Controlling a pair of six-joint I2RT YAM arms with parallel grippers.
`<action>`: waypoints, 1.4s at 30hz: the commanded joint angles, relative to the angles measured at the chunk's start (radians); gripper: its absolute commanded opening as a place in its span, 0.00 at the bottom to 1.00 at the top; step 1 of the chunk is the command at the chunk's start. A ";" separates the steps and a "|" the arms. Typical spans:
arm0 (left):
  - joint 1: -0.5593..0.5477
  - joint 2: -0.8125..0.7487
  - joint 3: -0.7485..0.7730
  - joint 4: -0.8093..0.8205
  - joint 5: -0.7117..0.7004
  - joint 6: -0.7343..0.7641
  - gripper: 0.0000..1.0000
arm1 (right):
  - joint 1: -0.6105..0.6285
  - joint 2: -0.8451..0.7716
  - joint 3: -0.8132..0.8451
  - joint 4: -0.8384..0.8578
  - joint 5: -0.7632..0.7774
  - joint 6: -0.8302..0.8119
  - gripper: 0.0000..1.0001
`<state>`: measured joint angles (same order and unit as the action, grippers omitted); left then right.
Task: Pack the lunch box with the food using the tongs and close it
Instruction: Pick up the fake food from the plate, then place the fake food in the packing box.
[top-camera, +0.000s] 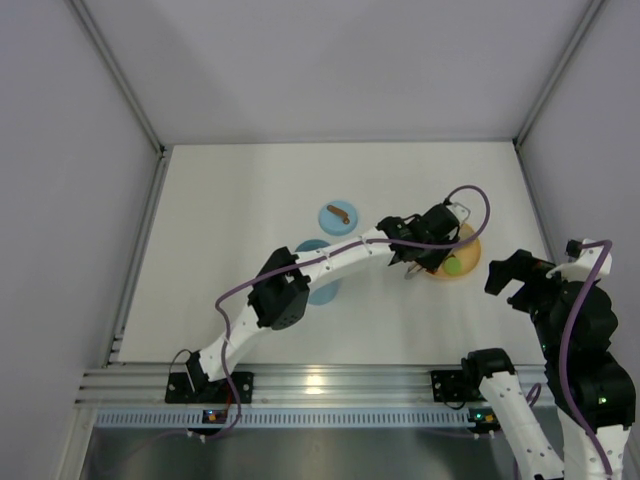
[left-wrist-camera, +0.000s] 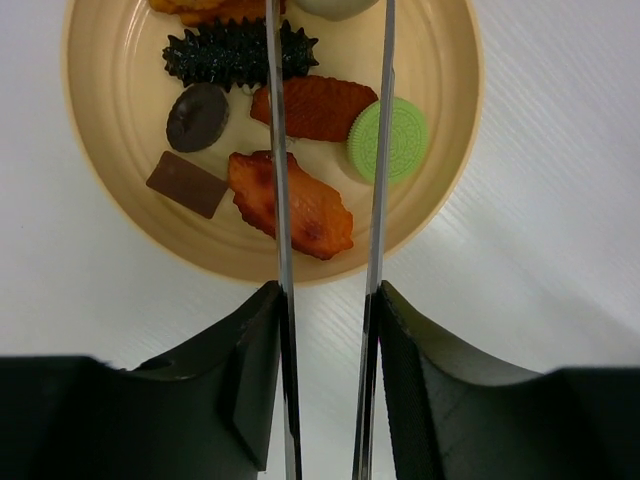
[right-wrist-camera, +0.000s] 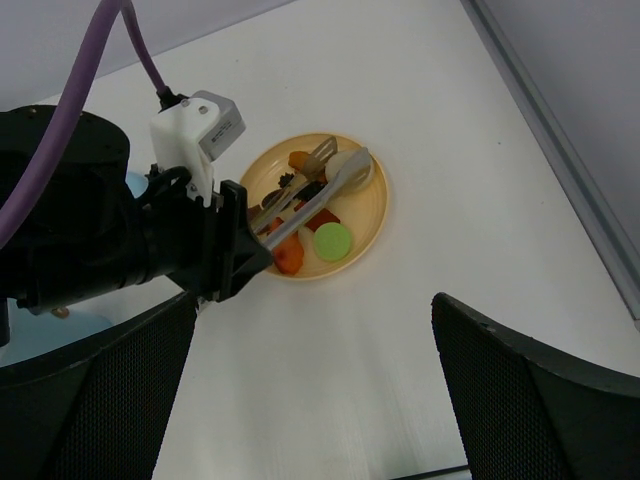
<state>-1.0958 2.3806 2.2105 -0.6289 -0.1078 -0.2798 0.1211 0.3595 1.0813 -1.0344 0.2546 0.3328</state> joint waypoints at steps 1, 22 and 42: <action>0.002 -0.006 0.040 0.021 0.011 0.011 0.44 | -0.012 -0.007 0.011 -0.015 0.011 -0.015 0.99; 0.001 -0.244 -0.046 0.032 0.000 0.016 0.17 | -0.012 -0.005 0.023 -0.021 0.031 -0.012 1.00; -0.009 -0.795 -0.443 -0.167 -0.213 -0.119 0.17 | -0.012 0.016 0.020 0.005 0.011 -0.006 1.00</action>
<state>-1.0966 1.7485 1.8069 -0.7849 -0.2775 -0.3599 0.1211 0.3607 1.0813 -1.0374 0.2676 0.3332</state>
